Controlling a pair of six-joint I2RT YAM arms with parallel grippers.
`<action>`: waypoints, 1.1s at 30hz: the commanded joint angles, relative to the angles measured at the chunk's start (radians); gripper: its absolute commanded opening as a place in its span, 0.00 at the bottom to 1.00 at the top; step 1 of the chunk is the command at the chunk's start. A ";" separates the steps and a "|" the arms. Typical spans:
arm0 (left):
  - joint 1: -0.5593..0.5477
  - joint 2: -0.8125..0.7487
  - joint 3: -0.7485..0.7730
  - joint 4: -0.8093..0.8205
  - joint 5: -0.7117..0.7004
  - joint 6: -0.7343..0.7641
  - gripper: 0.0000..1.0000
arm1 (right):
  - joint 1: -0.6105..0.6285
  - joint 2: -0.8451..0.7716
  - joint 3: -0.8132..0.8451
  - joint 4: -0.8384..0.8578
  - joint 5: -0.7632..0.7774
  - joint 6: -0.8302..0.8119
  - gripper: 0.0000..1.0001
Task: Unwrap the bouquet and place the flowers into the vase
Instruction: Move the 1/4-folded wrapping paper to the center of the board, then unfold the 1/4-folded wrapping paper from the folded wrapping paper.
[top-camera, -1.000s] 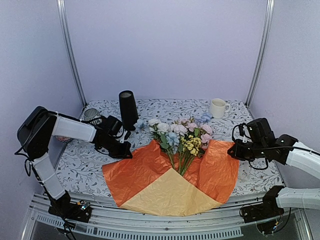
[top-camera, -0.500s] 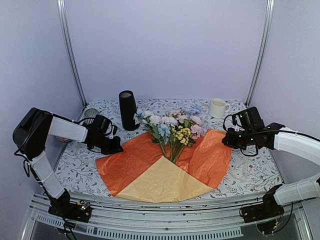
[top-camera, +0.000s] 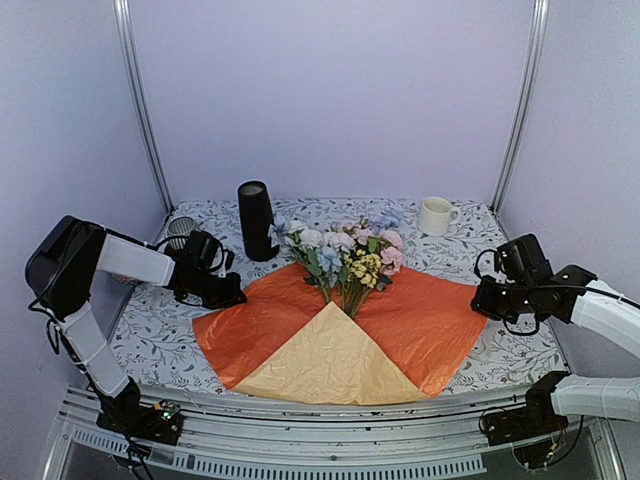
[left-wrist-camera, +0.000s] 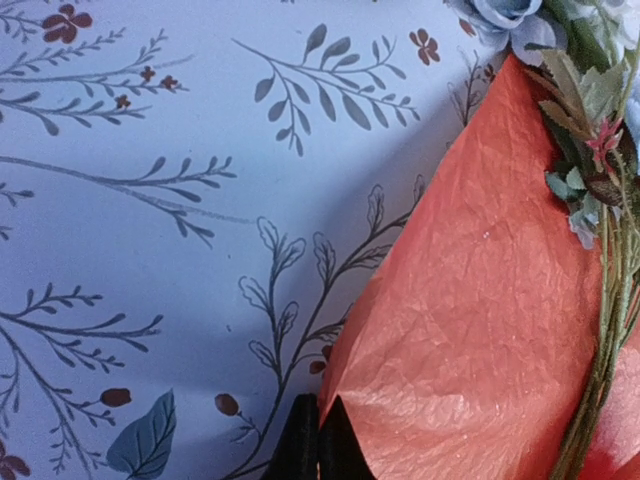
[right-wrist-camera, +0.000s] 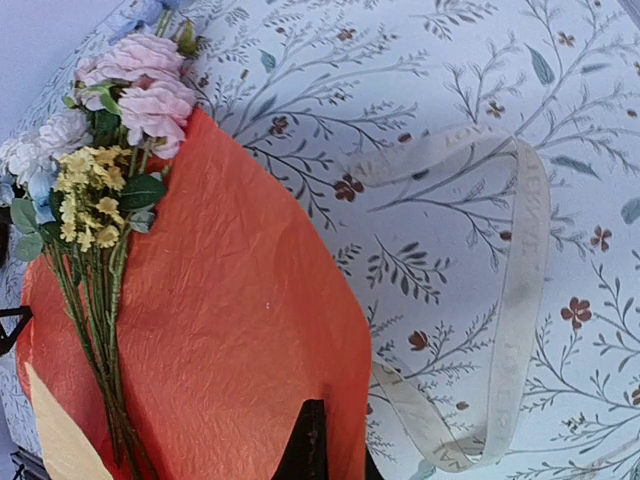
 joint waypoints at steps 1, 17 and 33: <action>0.010 0.003 -0.034 -0.031 -0.019 -0.005 0.00 | -0.008 -0.050 -0.064 -0.097 0.043 0.141 0.03; -0.070 -0.082 -0.002 -0.126 -0.114 0.029 0.61 | -0.009 0.228 0.025 -0.190 0.182 0.211 0.51; -0.366 -0.257 0.064 -0.264 -0.156 0.079 0.61 | -0.007 0.052 0.165 -0.040 -0.058 -0.158 0.65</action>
